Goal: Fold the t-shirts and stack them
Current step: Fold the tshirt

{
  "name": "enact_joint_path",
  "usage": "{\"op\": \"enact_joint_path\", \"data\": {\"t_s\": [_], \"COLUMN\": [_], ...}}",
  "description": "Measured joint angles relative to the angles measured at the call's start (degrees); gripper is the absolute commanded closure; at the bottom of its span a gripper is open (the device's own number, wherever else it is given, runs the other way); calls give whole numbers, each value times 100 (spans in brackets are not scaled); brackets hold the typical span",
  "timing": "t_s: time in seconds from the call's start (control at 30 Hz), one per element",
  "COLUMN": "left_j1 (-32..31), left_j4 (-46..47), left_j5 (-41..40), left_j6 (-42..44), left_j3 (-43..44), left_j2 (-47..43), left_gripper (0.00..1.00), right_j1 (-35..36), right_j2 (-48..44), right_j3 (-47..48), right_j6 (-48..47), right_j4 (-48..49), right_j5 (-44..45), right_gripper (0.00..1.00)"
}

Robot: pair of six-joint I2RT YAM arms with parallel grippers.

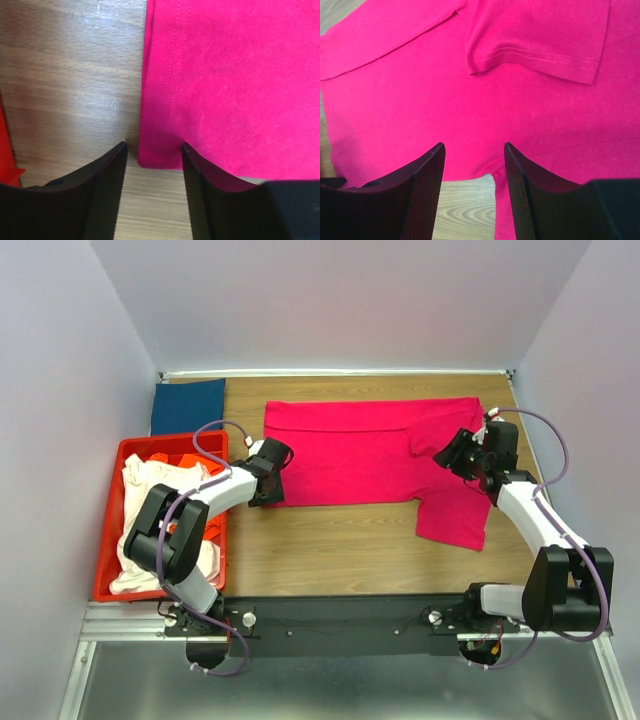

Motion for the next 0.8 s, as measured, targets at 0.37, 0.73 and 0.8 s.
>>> {"op": "enact_joint_path", "data": {"t_s": [0.37, 0.73, 0.8], "left_j1": [-2, 74, 118], "left_j4": [144, 101, 74], "left_j5": [9, -9, -17], "left_j6": [-2, 400, 546], "left_j3": [-68, -52, -17], "left_j2": [-15, -39, -39], "left_gripper": [87, 100, 100], "right_j1": [0, 7, -17], "right_j2": [26, 28, 33], "right_j3": [-4, -13, -13], "right_j6": [-2, -68, -66], "right_j4": [50, -55, -179], "right_j5": [-39, 894, 1344], "right_gripper": [42, 42, 42]}}
